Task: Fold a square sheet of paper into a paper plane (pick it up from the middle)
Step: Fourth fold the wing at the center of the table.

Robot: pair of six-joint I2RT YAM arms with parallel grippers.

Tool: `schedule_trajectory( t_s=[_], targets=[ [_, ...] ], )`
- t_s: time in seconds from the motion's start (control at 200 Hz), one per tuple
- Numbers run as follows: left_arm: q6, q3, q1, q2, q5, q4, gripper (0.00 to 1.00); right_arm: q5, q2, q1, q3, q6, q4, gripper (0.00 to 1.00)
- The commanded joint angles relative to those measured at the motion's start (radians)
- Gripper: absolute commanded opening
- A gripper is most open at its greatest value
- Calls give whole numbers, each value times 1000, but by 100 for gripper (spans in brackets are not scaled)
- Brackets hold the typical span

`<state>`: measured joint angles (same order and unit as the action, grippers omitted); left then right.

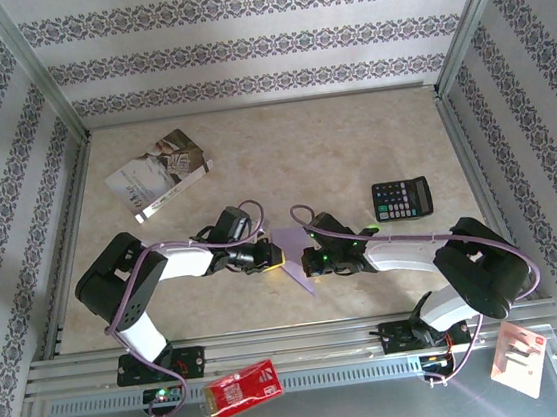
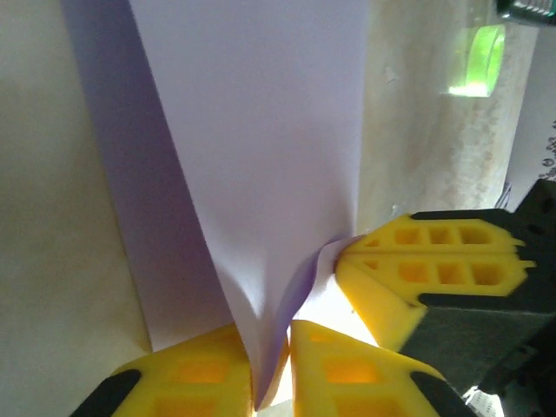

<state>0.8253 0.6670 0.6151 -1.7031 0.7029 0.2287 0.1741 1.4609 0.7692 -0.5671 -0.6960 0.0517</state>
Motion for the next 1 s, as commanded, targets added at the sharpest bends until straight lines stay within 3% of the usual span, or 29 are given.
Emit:
schedule_trajectory(
  t_s=[0.0, 0.105, 0.275, 0.52, 0.774, 0.994],
  targets=[
    [-4, 17, -2, 2, -3, 40, 8, -26, -4, -18, -8, 57, 100, 5],
    [38, 21, -1, 12, -17, 27, 0, -38, -39, -16, -58, 122, 146, 12],
    [193, 6, 8, 30, -30, 8, 0, -122, -144, 46, -94, 189, 215, 23],
    [357, 32, 29, 102, -84, -113, 0, -363, -168, 232, -73, 73, 169, 41],
    [410, 69, 30, 101, -69, -168, 0, -621, -33, 388, -139, 32, 195, 41],
    [392, 83, 30, 102, -72, -195, 0, -711, 117, 432, -232, 5, 276, 37]
  ],
)
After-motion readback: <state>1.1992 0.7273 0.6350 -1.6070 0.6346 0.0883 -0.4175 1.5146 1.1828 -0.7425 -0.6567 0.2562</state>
